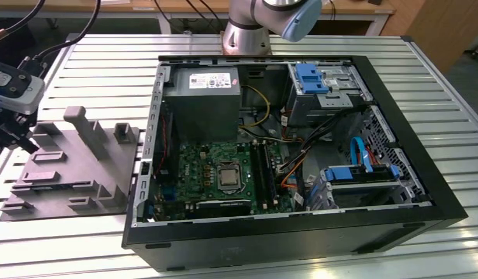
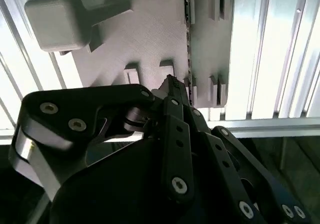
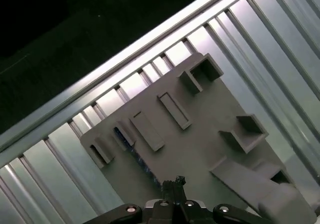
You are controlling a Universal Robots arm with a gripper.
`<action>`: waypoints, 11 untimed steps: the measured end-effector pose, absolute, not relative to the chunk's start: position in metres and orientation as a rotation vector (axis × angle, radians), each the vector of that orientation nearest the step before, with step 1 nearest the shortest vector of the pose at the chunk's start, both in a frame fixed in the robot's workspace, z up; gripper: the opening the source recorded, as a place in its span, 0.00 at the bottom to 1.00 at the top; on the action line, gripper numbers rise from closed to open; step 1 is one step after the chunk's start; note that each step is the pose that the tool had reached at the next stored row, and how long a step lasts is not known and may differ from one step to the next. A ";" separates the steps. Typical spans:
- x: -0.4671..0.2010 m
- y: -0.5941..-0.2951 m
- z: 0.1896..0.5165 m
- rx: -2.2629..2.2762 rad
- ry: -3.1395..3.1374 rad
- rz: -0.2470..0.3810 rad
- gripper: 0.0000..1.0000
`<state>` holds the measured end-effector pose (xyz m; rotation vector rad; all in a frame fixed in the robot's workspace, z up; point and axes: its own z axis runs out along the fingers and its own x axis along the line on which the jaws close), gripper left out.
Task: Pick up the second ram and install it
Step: 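Pick up the second ram and move it above second insertion slot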
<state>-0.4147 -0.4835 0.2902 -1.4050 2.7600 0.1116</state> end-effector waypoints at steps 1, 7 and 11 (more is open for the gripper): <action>-0.415 -0.483 0.290 -1.430 2.748 0.112 0.10; -0.415 -0.483 0.288 -1.580 2.669 0.116 0.10; -0.415 -0.483 0.286 -1.678 2.612 0.118 0.10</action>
